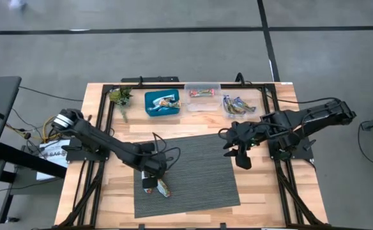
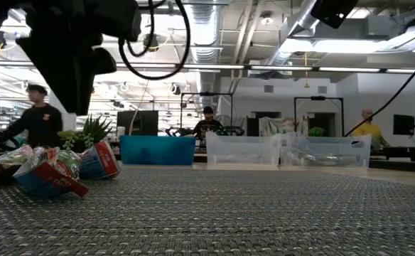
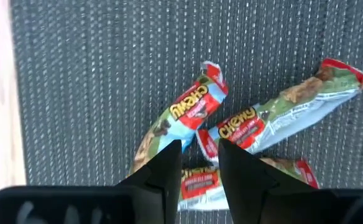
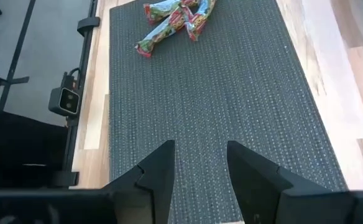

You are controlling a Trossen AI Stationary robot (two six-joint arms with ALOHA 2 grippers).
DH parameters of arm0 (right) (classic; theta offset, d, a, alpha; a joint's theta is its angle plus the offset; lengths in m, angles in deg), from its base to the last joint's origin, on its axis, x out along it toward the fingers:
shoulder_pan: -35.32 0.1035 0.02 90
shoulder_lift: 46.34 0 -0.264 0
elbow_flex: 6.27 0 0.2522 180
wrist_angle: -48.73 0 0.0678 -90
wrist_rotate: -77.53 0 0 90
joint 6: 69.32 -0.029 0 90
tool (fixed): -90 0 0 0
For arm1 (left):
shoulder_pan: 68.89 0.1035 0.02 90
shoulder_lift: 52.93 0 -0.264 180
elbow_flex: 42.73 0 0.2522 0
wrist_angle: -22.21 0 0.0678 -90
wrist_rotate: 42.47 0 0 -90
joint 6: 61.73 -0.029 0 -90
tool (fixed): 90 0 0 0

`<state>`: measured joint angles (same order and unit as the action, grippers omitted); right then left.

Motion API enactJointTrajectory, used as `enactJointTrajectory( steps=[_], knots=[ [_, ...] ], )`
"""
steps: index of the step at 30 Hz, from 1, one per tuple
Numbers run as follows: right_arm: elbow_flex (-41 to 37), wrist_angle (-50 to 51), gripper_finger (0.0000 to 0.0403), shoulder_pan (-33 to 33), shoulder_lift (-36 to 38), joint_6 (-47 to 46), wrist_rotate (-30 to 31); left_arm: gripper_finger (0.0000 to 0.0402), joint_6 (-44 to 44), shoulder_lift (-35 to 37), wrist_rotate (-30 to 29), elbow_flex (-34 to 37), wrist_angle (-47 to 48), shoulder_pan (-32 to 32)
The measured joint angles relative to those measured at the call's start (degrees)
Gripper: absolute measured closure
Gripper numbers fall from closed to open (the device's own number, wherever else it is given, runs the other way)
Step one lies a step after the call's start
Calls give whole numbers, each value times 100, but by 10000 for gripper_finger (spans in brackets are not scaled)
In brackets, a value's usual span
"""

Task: Pick and place Granola Bars by type
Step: Put the red granola bar into the left transparent bin

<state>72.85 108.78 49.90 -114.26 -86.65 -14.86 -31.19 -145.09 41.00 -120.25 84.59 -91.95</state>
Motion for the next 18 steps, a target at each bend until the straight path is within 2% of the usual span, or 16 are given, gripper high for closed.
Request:
enactJointTrajectory(
  steps=[5,14,18],
  knots=[
    [0,1,265,109,0,-136,103,289,-64,-279,-125,-2,-362,-1],
    [0,0,265,115,0,-180,102,206,-185,-730,-174,-7,-623,-7],
    [0,1,265,115,0,-178,100,179,-533,-854,-206,-7,-581,-7]
  ],
)
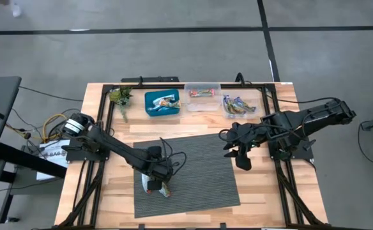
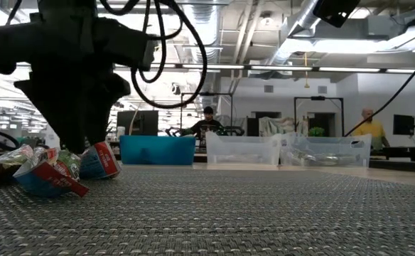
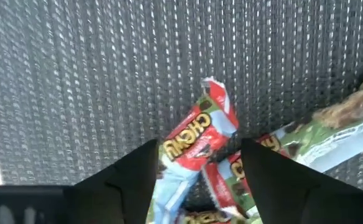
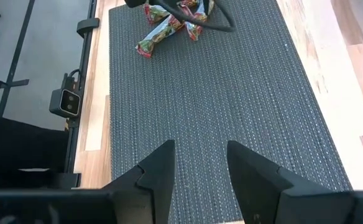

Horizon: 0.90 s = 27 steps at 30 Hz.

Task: Pick and place Granola Bars by type
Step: Put the red granola bar into the left transparent bin

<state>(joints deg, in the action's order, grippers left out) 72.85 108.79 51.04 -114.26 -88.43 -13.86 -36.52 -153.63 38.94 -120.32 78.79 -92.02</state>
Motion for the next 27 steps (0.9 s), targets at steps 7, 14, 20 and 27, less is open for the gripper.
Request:
enactJointTrajectory(
  steps=[7,14,20,27],
  knots=[
    [0,0,265,0,0,33,0,190,-303,-126,-138,-4,-93,15],
    [0,2,265,-11,0,109,0,293,-303,-233,135,-6,-168,17],
    [0,-29,265,-11,0,190,-39,376,71,-208,230,-126,-178,133],
    [0,-533,265,-75,0,582,-184,394,425,-204,-314,-911,-210,669]
  ],
)
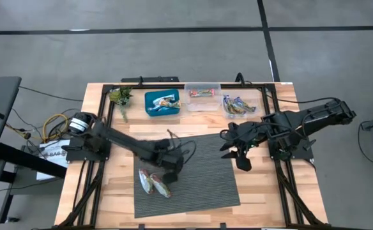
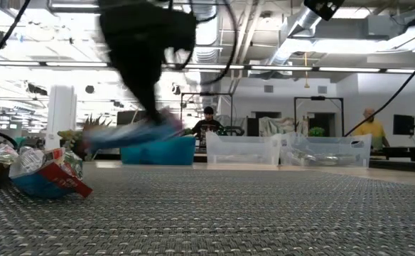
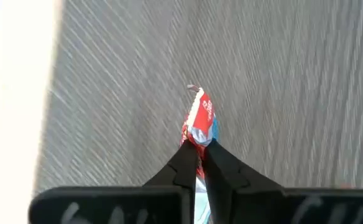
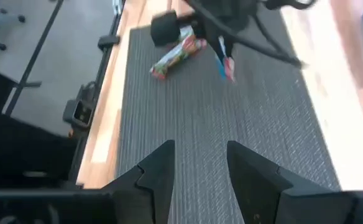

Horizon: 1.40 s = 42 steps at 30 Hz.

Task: Pick and place Granola Bars by type
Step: Put the red granola bar into the left transparent bin

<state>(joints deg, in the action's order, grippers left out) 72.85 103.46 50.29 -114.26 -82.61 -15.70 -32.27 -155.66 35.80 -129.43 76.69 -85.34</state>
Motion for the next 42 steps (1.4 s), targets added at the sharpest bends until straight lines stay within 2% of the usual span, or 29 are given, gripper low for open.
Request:
enactJointTrajectory(
  steps=[4,9,14,20,25,28,32,35,38,42],
  knots=[
    [0,-157,265,-260,0,28,113,392,-278,2,-399,-593,-147,563],
    [-2,-131,265,-682,158,-22,866,397,-855,4,-494,-1119,-612,1456],
    [-2,139,265,-1213,411,-176,1974,396,-1201,4,-216,-1361,-1194,2420],
    [-2,406,265,-2002,357,-471,2813,397,-1259,-23,374,-1372,-2257,3412],
    [-4,376,265,-2568,99,-518,2873,396,-1279,-301,1103,-1374,-2830,3983],
    [-6,359,265,-2819,-8,-578,2866,394,-1277,-526,1299,-1373,-3100,4205],
    [-2,320,265,-3039,0,-581,2867,380,-1446,-741,1259,-1373,-3569,4376],
    [-2,315,265,-3157,25,-582,2836,355,-1606,-857,1509,-1374,-3833,4474],
    [0,277,265,-3250,33,-588,2716,316,-1448,-903,1780,-1399,-3646,4591],
    [0,202,265,-3278,31,-630,2654,262,-1342,-898,1571,-1404,-3620,4653]
  ],
)
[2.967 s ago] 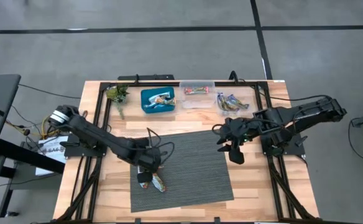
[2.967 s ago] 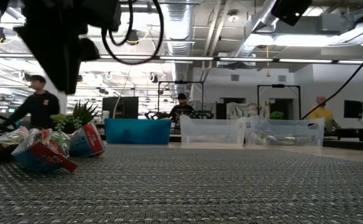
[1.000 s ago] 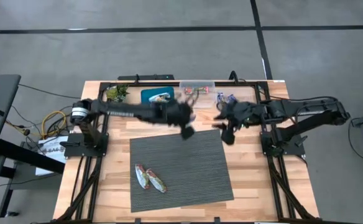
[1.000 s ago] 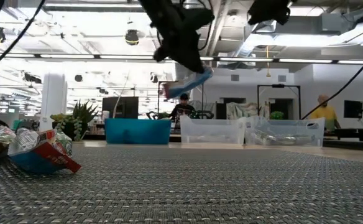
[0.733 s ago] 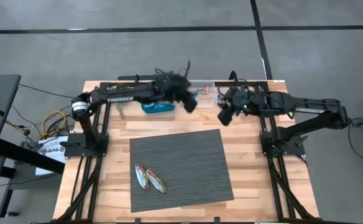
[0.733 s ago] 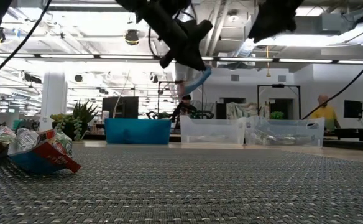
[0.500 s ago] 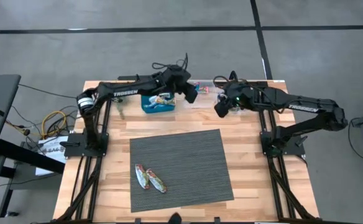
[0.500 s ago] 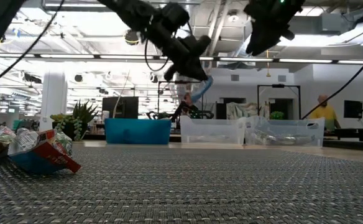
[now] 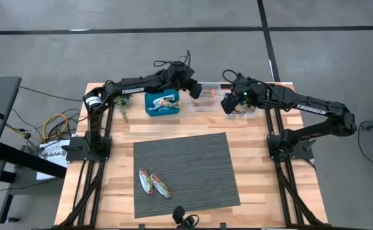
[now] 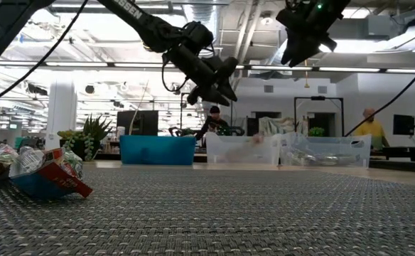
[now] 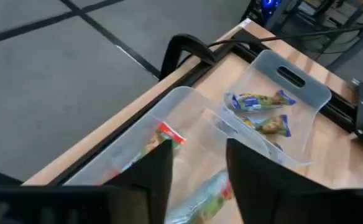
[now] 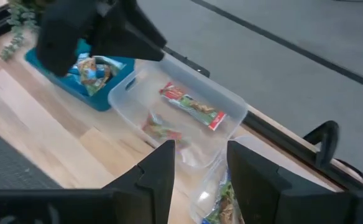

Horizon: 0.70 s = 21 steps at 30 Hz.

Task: Pick and place Granola Bars by type
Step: Put the red granola bar into the left transparent bin

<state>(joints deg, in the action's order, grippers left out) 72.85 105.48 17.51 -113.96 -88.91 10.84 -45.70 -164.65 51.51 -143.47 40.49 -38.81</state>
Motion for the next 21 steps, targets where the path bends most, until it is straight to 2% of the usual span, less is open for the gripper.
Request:
enactJointTrajectory(
  steps=[2,5,8,11,17,21],
  knots=[
    [0,-41,265,5,0,2,-86,243,8,-1,64,-45,15,3],
    [0,-34,265,13,0,2,-323,229,10,19,599,-185,39,-60],
    [0,-16,265,87,0,2,-540,230,-260,166,1052,-344,615,-294],
    [0,3,265,231,7,14,-592,241,-476,438,935,-526,1676,-627],
    [2,267,265,603,68,150,-540,262,647,1030,644,-549,3561,-1250],
    [2,426,265,838,68,338,-534,266,1347,1390,40,-549,4561,-1989]
  ],
)
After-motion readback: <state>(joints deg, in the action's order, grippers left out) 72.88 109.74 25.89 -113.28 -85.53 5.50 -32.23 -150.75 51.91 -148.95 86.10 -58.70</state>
